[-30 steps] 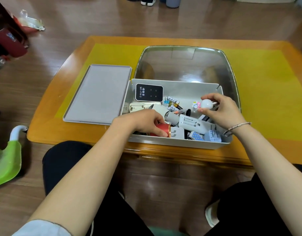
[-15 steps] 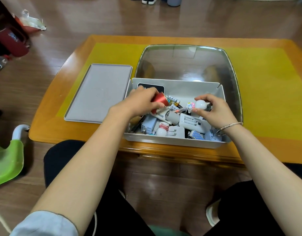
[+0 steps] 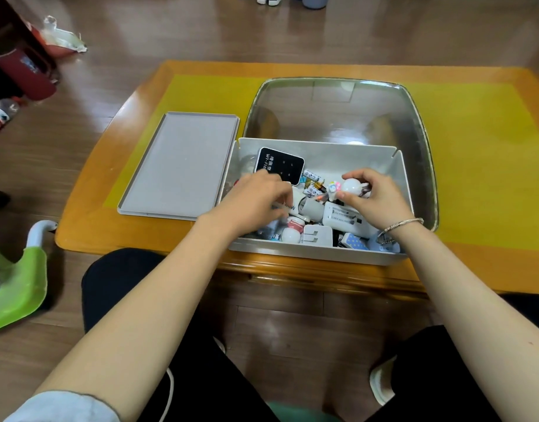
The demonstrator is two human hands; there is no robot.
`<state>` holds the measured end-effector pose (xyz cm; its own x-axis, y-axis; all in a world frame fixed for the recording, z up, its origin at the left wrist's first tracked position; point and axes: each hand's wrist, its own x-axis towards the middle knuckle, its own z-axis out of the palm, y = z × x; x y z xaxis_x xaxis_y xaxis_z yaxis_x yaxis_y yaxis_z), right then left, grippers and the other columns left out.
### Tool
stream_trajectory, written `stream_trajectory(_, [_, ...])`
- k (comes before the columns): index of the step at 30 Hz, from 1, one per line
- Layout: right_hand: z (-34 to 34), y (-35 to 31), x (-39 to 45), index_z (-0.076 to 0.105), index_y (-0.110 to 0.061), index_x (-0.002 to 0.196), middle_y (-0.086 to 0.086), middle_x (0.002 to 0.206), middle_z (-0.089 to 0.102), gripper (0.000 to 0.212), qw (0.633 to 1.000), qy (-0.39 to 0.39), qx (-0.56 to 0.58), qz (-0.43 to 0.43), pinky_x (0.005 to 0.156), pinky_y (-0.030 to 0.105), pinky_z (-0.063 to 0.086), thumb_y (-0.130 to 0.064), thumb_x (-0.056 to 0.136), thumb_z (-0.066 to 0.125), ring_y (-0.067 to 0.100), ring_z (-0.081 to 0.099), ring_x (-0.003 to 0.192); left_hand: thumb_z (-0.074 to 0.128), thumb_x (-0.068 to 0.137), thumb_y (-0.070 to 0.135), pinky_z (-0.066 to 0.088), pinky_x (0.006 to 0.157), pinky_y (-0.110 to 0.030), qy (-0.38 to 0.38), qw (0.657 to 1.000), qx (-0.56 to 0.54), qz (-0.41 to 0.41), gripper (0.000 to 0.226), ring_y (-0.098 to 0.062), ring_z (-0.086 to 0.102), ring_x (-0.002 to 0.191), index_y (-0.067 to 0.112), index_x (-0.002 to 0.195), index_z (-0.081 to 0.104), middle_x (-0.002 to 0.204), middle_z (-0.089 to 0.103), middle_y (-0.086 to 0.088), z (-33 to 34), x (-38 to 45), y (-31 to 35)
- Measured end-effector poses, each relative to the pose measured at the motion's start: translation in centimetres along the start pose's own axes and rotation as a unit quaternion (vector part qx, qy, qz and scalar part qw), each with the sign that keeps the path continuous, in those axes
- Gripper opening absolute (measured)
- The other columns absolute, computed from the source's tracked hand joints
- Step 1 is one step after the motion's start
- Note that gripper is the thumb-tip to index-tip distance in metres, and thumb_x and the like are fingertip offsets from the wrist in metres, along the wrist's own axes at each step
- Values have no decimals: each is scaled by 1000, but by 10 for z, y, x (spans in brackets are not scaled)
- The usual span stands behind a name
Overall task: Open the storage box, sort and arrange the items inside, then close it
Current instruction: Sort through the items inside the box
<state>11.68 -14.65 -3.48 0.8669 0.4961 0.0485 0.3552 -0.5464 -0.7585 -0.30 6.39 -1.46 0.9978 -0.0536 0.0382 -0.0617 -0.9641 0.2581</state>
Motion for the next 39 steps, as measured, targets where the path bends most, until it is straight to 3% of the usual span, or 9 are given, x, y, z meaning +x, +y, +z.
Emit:
stream_trajectory(3, [5, 2, 1, 64, -15, 107, -1, 97, 62, 32, 1000, -5, 11, 2, 70, 11, 40, -22, 78, 75, 10, 55, 85, 69, 85, 30, 41, 84, -33, -72, 996, -8, 44, 21, -15, 51, 103, 32, 106, 69, 105, 66, 11, 11, -4, 5])
stream_trajectory(8, [12, 5, 6, 64, -17, 105, -2, 96, 62, 29, 999, 1, 37, 12, 78, 23, 46, -22, 78, 74, 11, 56, 85, 69, 85, 32, 30, 80, -32, -145, 985, 56, 78, 42, -17, 43, 110, 43, 124, 59, 122, 57, 7, 16, 2, 2])
stream_trajectory(14, [20, 9, 7, 64, -16, 104, -5, 92, 59, 29, 999, 3, 45, 25, 74, 20, 43, -22, 78, 74, 10, 54, 78, 61, 89, 18, 19, 76, -31, -163, 968, 151, 120, 50, -22, 37, 103, 46, 129, 53, 104, 40, 1, 20, 10, 5])
stream_trajectory(19, [21, 11, 8, 63, -17, 103, -4, 91, 58, 29, 999, 3, 46, 27, 73, 21, 43, -21, 77, 75, 12, 53, 76, 55, 91, 22, 18, 75, -30, -140, 959, 190, 160, 43, -22, 37, 102, 46, 127, 52, 107, 40, -1, 25, 12, 2])
stream_trajectory(23, [22, 12, 8, 63, -19, 103, -10, 86, 57, 28, 998, 6, 47, 30, 70, 18, 43, -22, 78, 75, 5, 52, 71, 58, 88, 38, 21, 75, -28, -121, 965, 156, 175, 27, -18, 36, 98, 42, 115, 58, 99, 33, 4, 27, 14, -1])
stream_trajectory(27, [21, 10, 8, 62, -21, 103, -17, 85, 55, 26, 997, 30, 56, 36, 73, 20, 47, -21, 79, 73, 10, 55, 76, 66, 82, 49, 30, 82, -29, -107, 981, 83, 137, 38, -15, 37, 102, 35, 117, 59, 109, 43, 5, 19, 14, -9])
stream_trajectory(30, [19, 9, 9, 62, -18, 110, -7, 94, 58, 30, 996, 48, 62, 44, 78, 29, 49, -20, 81, 71, 13, 54, 81, 69, 82, 45, 31, 83, -30, -57, 992, 34, 108, 41, -15, 41, 103, 28, 117, 58, 118, 51, 4, 9, 15, -12])
stream_trajectory(33, [10, 9, 12, 61, -15, 114, -2, 98, 59, 37, 995, 81, 47, 39, 77, 22, 43, -21, 80, 73, 13, 53, 82, 67, 85, 39, 37, 86, -34, -8, 997, -25, 73, 36, -16, 46, 100, 22, 114, 55, 114, 55, 2, 5, 23, -9])
stream_trajectory(39, [-22, 16, 15, 65, -19, 104, -4, 92, 63, 34, 992, 122, 13, 21, 74, 25, 48, -23, 73, 78, 12, 57, 78, 62, 91, 32, 40, 86, -39, -33, 990, -134, 41, 33, -23, 48, 101, 14, 114, 47, 111, 48, 0, 18, 62, 19])
